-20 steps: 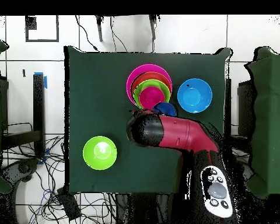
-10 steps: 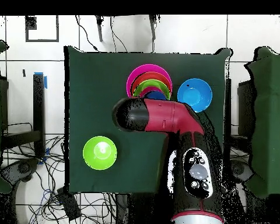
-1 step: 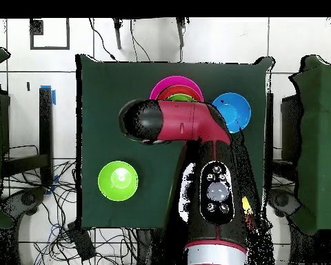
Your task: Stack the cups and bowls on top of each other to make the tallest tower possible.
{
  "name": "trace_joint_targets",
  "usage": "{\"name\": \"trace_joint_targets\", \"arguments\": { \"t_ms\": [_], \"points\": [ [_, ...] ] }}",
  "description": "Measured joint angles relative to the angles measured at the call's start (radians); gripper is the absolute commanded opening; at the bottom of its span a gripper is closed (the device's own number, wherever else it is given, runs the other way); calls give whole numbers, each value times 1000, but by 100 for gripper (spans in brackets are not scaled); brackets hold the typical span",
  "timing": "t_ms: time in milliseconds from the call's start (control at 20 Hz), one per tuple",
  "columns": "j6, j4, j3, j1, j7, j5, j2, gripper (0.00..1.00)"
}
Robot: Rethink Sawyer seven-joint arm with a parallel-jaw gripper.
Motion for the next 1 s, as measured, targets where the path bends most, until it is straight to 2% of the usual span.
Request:
{"name": "trace_joint_targets", "arguments": {
  "t_ms": [400, 1000],
  "points": [
    [38, -69, -18, 11, 0, -2, 14, 0],
    [61, -111, -53, 11, 0, -4, 7, 0]
  ]
}}
